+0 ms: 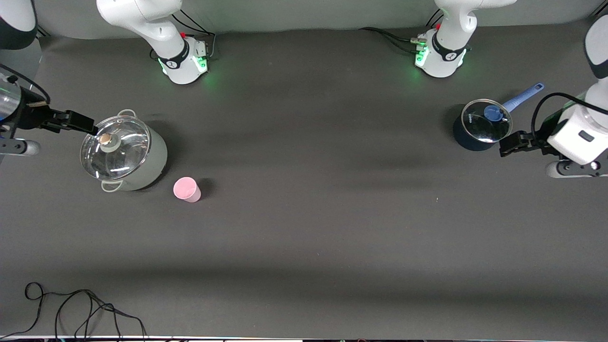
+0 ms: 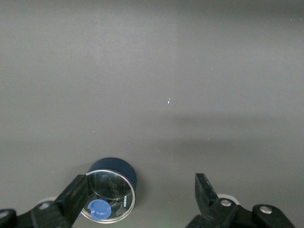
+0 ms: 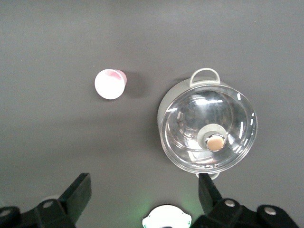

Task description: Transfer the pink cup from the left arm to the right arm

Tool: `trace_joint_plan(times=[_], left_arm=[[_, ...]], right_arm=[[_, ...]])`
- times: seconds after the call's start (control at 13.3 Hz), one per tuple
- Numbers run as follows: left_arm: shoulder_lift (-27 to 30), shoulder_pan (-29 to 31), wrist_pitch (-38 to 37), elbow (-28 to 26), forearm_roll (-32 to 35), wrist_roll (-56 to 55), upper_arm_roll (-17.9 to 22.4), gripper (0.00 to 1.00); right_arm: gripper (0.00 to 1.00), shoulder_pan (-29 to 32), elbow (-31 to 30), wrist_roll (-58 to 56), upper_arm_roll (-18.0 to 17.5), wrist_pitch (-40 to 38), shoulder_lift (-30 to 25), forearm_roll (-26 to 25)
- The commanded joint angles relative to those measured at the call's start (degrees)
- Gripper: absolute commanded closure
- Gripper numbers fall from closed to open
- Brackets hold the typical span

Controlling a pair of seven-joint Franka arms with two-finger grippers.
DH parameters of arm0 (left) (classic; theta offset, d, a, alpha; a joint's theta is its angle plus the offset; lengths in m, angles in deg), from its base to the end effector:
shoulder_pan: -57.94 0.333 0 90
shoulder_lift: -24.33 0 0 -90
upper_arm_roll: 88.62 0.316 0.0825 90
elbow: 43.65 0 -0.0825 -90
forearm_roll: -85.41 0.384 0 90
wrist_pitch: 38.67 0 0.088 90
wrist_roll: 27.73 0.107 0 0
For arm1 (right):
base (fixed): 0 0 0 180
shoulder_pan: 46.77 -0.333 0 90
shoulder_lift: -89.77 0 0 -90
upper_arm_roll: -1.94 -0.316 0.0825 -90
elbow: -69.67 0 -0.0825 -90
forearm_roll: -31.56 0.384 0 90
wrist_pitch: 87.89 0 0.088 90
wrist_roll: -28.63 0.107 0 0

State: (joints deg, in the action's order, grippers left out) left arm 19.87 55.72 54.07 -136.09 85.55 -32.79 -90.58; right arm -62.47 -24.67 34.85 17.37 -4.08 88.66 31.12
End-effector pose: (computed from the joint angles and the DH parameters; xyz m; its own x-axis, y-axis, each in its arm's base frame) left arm 0.5765 -0.0412 0.5643 0.9973 0.0153 -0.0722 0.0149 -0.9999 -0.0062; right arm 0.5339 0.0003 0.5909 0.9811 -0.1037 -0.1631 -0.1017 -0.9946 0.0203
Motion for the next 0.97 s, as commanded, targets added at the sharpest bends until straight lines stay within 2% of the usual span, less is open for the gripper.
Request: trace_joint_plan(times=[0.0, 0.22, 0.45, 0.75, 0.9], left_arm=[[1.2, -1.9, -0.3, 0.1, -2.5, 5.9, 3.8, 0.00], [1.6, -1.7, 0.2, 0.0, -2.2, 5.0, 3.5, 0.00], [2.2, -1.3, 1.5, 0.0, -1.5, 1.4, 3.0, 0.00], [2.8, 1.8, 1.1, -0.2, -1.5, 0.8, -0.6, 0.00], [3.0, 1.8, 1.0, -0.3, -1.5, 0.8, -0.6, 0.00]], right_arm=[[0.00, -0.1, 3.1, 0.4, 0.8, -0.2, 0.9, -0.5], [0.00, 0.3, 4.5, 0.0, 2.8, 0.0, 1.7, 2.3], [0.00, 0.1, 4.0, 0.0, 2.9, 2.1, 1.5, 2.6], [0.00, -2.9, 0.8, 0.3, 2.3, 3.6, -0.2, 1.6], [0.00, -3.0, 0.7, 0.3, 2.2, 3.7, -0.2, 1.3]])
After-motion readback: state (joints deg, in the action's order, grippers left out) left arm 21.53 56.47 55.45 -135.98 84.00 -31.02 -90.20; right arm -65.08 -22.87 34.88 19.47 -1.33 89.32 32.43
